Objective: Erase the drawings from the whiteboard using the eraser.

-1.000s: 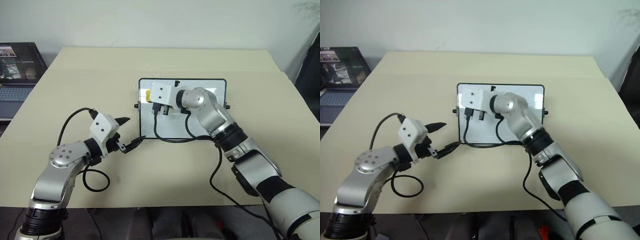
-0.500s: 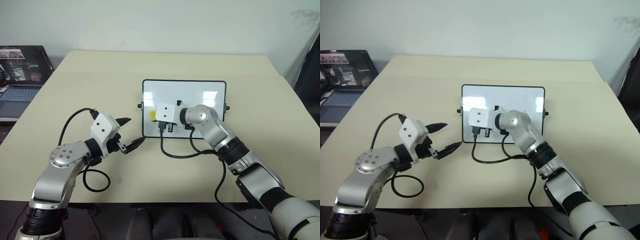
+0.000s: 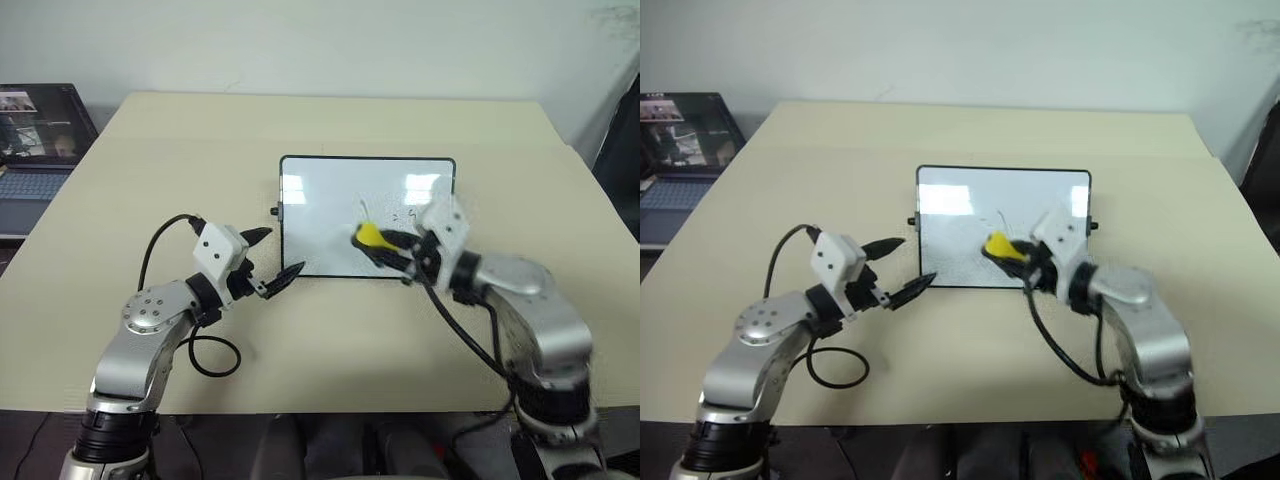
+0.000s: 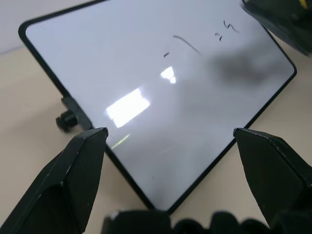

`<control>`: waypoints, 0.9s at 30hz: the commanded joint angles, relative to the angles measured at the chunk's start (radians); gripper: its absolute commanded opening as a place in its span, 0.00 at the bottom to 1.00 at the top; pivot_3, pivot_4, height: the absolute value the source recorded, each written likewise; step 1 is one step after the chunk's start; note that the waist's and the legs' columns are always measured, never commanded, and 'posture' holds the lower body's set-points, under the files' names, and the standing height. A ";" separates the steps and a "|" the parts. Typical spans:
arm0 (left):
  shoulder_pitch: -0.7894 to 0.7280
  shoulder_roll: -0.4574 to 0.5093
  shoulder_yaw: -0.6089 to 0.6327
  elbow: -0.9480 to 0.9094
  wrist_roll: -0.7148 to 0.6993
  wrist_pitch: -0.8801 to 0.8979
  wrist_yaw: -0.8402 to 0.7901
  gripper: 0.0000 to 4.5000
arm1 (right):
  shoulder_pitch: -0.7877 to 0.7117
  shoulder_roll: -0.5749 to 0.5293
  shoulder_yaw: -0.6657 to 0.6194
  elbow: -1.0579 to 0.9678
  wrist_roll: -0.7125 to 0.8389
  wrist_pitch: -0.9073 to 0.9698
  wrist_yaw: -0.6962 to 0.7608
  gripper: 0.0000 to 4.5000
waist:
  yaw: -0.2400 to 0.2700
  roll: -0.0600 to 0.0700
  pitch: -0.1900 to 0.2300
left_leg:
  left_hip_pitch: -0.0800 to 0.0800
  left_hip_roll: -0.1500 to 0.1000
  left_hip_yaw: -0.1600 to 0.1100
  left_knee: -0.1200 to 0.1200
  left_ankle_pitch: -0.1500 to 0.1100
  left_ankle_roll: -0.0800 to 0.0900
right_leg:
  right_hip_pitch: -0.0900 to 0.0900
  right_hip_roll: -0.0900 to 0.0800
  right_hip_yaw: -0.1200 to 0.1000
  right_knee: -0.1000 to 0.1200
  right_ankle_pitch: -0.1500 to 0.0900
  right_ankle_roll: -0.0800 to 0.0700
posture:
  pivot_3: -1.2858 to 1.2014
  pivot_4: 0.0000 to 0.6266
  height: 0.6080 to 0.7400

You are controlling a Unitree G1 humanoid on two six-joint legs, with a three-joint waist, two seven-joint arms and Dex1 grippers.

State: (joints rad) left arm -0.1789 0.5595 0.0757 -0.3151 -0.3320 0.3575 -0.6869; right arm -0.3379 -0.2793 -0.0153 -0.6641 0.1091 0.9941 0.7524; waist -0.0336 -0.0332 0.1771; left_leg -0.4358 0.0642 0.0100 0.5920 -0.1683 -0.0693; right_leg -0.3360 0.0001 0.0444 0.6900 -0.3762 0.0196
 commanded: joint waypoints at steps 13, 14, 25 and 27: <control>0.025 -0.046 0.025 -0.025 -0.004 -0.041 0.060 1.00 | 0.429 -0.027 -0.104 -0.135 0.071 -0.241 -0.167 0.22 | 0.001 0.000 0.000 | 0.002 -0.001 0.000 0.000 0.000 0.000 | 0.002 0.004 -0.001 0.000 -0.001 0.002 | 0.52 0.24 1.00; 0.032 -0.044 0.035 -0.030 -0.015 -0.033 0.058 1.00 | 0.418 -0.028 -0.113 -0.133 0.083 -0.249 -0.168 0.22 | 0.001 0.000 0.000 | 0.002 -0.001 0.000 0.000 0.000 0.000 | 0.002 0.004 -0.001 0.000 -0.001 0.002 | 0.52 0.24 1.00; 0.085 -0.051 0.046 -0.061 -0.017 -0.046 0.075 1.00 | 0.341 -0.115 -0.098 -0.091 0.137 -0.296 -0.172 0.22 | 0.003 0.000 0.000 | 0.002 -0.001 0.000 0.001 0.000 0.000 | 0.003 0.005 0.000 0.000 0.000 0.000 | 0.52 0.24 1.00; 0.088 -0.054 0.041 -0.068 -0.015 -0.046 0.079 1.00 | 0.279 -0.140 -0.052 -0.099 0.126 -0.276 -0.179 0.22 | 0.000 0.000 0.000 | 0.002 -0.001 0.000 0.001 0.000 0.000 | 0.002 0.005 0.000 0.000 0.000 0.000 | 0.52 0.24 1.00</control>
State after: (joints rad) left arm -0.0887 0.5086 0.1070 -0.3274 -0.3401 0.3347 -0.6176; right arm -0.0217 -0.4068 -0.0930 -0.7268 0.2288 0.7271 0.5818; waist -0.0336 -0.0335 0.1769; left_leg -0.4338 0.0638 0.0102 0.5930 -0.1683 -0.0693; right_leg -0.3337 0.0048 0.0447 0.6910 -0.3763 0.0202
